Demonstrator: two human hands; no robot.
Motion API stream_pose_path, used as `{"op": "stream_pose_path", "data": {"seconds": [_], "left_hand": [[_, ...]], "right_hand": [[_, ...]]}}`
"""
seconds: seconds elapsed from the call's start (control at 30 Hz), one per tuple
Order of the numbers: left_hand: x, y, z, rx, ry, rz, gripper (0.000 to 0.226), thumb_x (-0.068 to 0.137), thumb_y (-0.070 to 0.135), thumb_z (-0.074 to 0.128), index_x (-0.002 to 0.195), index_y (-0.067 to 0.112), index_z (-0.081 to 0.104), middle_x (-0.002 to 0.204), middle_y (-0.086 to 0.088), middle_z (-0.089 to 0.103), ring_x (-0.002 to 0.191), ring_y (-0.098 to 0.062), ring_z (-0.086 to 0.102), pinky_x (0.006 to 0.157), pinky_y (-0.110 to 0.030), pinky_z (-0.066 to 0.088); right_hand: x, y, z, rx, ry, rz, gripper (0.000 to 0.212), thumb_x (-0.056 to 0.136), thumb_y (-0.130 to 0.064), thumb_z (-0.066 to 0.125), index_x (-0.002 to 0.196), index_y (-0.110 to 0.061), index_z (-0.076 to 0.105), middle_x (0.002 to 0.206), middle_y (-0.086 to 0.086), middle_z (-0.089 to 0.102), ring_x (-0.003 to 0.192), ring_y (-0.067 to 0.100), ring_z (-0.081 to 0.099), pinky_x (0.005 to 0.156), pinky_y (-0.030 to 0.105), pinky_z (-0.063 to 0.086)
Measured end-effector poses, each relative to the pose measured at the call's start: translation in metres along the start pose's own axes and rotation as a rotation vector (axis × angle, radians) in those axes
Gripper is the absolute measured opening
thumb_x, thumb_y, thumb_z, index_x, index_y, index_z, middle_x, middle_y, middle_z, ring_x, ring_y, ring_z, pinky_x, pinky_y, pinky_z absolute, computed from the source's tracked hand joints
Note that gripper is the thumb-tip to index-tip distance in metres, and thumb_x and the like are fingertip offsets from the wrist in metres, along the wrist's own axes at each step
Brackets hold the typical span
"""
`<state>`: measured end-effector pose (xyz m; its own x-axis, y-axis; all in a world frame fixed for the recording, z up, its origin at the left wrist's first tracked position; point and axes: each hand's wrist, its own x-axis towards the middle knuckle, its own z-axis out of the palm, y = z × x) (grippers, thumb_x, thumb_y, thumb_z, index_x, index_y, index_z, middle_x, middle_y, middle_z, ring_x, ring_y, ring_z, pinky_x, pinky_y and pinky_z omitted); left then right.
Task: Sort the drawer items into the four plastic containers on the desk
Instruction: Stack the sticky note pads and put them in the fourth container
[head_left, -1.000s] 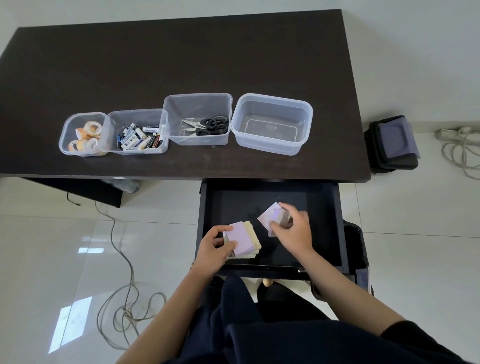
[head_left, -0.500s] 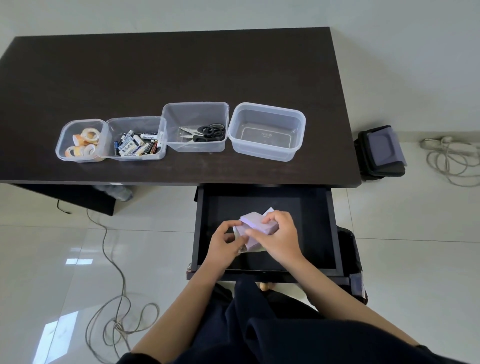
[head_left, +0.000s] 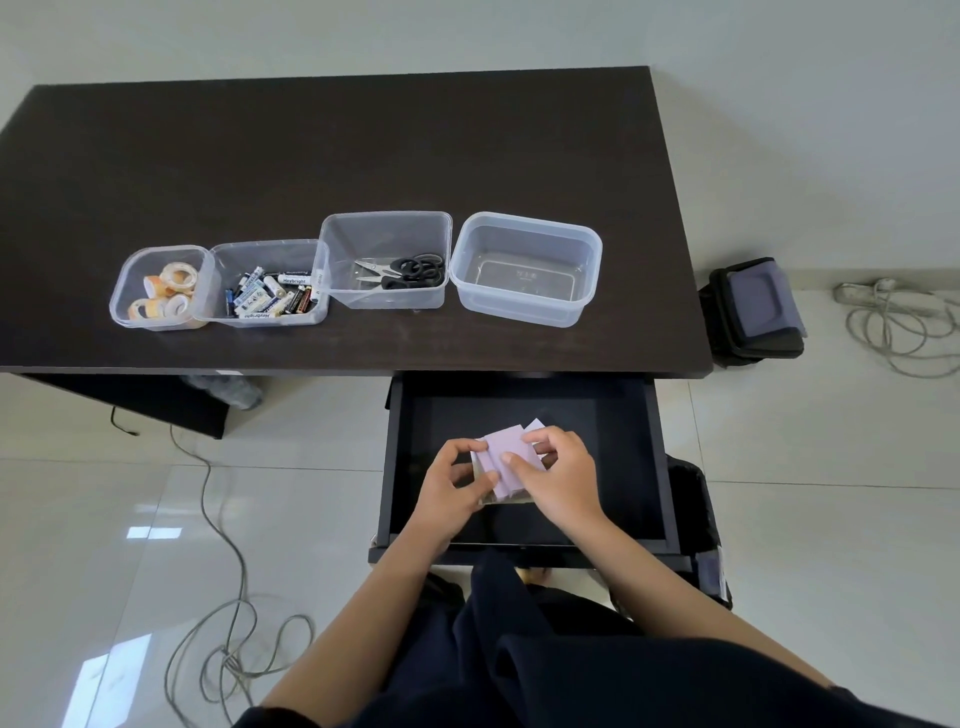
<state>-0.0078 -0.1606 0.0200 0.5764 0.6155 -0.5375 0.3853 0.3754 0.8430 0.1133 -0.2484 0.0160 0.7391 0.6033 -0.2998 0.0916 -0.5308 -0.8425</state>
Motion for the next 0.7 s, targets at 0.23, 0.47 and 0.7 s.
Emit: {"op": "stream_pose_path", "data": {"seconds": [0.23,0.47,0.7], "left_hand": [[0.001,0.001,0.001,0.011,-0.051,0.003,0.03,0.087,0.002,0.064,0.107,0.021,0.051,0.107,-0.011,0.066,0.093,-0.022,0.068,0.071,-0.03,0.059],[0.0,-0.001,-0.001,0.005,-0.049,-0.001,0.031,0.087,0.002,0.064,0.108,0.02,0.05,0.11,-0.011,0.064,0.097,-0.026,0.066,0.073,-0.035,0.058],[-0.004,0.002,-0.004,0.065,-0.072,0.006,0.028,0.088,0.004,0.063,0.106,0.02,0.049,0.1,-0.008,0.067,0.091,-0.022,0.069,0.081,-0.045,0.057]], "right_hand": [[0.001,0.004,-0.004,0.202,-0.041,0.159,0.04,0.073,-0.026,0.079,0.102,-0.016,0.055,0.091,-0.005,0.058,0.082,0.008,0.058,0.064,0.015,0.044],[-0.001,0.018,0.006,0.283,-0.033,0.223,0.008,0.088,-0.023,0.063,0.09,-0.021,0.055,0.113,0.007,0.054,0.1,0.019,0.056,0.075,0.024,0.05],[-0.007,0.015,0.009,0.365,-0.142,0.18,0.013,0.092,-0.018,0.058,0.096,-0.018,0.046,0.102,0.0,0.053,0.093,0.011,0.055,0.068,0.02,0.051]]}}
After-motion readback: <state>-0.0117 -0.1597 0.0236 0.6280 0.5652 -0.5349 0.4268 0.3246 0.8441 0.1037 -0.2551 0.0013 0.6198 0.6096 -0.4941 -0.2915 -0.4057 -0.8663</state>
